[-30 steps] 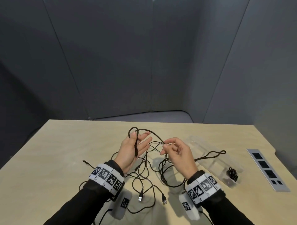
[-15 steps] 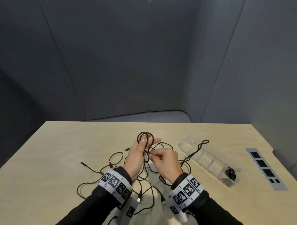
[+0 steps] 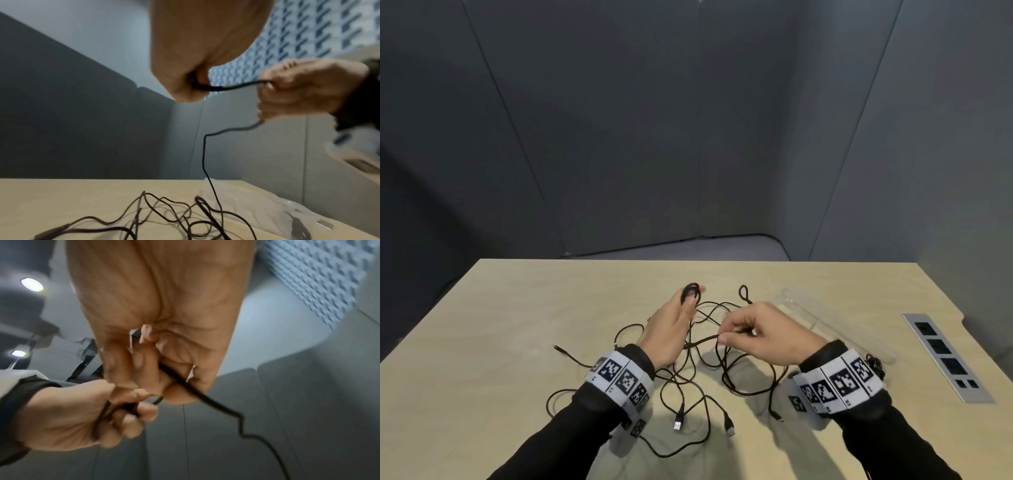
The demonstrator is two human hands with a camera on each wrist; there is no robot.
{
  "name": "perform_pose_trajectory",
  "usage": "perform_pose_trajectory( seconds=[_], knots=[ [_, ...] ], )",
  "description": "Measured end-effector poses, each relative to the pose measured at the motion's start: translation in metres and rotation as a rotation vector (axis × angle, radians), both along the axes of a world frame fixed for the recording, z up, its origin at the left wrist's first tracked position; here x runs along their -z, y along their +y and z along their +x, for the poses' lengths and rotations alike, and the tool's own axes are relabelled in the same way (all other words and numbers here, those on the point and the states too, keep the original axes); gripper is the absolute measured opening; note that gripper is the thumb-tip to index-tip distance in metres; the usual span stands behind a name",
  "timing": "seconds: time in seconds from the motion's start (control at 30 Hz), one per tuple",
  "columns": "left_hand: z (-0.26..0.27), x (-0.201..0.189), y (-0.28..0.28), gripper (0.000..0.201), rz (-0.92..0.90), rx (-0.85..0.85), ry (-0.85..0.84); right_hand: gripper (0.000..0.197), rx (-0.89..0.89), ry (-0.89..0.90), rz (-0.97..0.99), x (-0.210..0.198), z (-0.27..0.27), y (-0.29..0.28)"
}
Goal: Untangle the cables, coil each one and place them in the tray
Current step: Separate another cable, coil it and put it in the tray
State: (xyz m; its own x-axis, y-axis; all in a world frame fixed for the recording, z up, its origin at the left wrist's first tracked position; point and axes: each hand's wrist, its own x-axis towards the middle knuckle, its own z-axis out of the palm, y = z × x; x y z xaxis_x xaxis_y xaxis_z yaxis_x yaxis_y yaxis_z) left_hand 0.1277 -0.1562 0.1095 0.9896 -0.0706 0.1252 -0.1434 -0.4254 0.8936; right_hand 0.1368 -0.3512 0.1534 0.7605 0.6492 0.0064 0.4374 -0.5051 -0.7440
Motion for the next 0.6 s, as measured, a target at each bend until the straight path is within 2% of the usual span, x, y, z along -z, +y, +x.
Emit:
perform_pose_trajectory(
  seconds=[0.07, 0.17, 0.23, 0.3, 0.4, 0.43, 0.6],
  knots=[
    [-0.001, 0.0, -0.001, 0.028, 0.091, 0.048, 0.05, 0.008, 0.014, -0.042, 0.039, -0.004, 0.005, 0.0],
    [-0.004, -0.005, -0.002, 0.049, 0.247, 0.149, 0.068, 0.007, 0.057, -0.096, 0.14, -0.001, 0.011, 0.003],
    [-0.007, -0.006, -0.005, 0.054, 0.127, 0.2, 0.178, 0.007, 0.107, -0.107, 0.231, 0.001, 0.014, 0.006],
    [-0.009, -0.008, -0.005, 0.048, -0.021, 0.22, 0.249, 0.009, 0.164, -0.085, 0.307, 0.005, 0.019, 0.009],
    [-0.008, -0.008, -0.001, 0.034, 0.008, 0.25, 0.165, 0.015, 0.235, 0.038, 0.425, 0.015, 0.026, 0.01],
    [-0.008, -0.009, 0.0, 0.031, -0.039, 0.242, 0.164, 0.015, 0.248, 0.088, 0.465, 0.017, 0.027, 0.01],
    [-0.005, -0.011, 0.001, 0.031, -0.515, 0.153, 0.267, 0.005, 0.25, 0.215, 0.591, 0.026, 0.027, 0.007]
  ],
)
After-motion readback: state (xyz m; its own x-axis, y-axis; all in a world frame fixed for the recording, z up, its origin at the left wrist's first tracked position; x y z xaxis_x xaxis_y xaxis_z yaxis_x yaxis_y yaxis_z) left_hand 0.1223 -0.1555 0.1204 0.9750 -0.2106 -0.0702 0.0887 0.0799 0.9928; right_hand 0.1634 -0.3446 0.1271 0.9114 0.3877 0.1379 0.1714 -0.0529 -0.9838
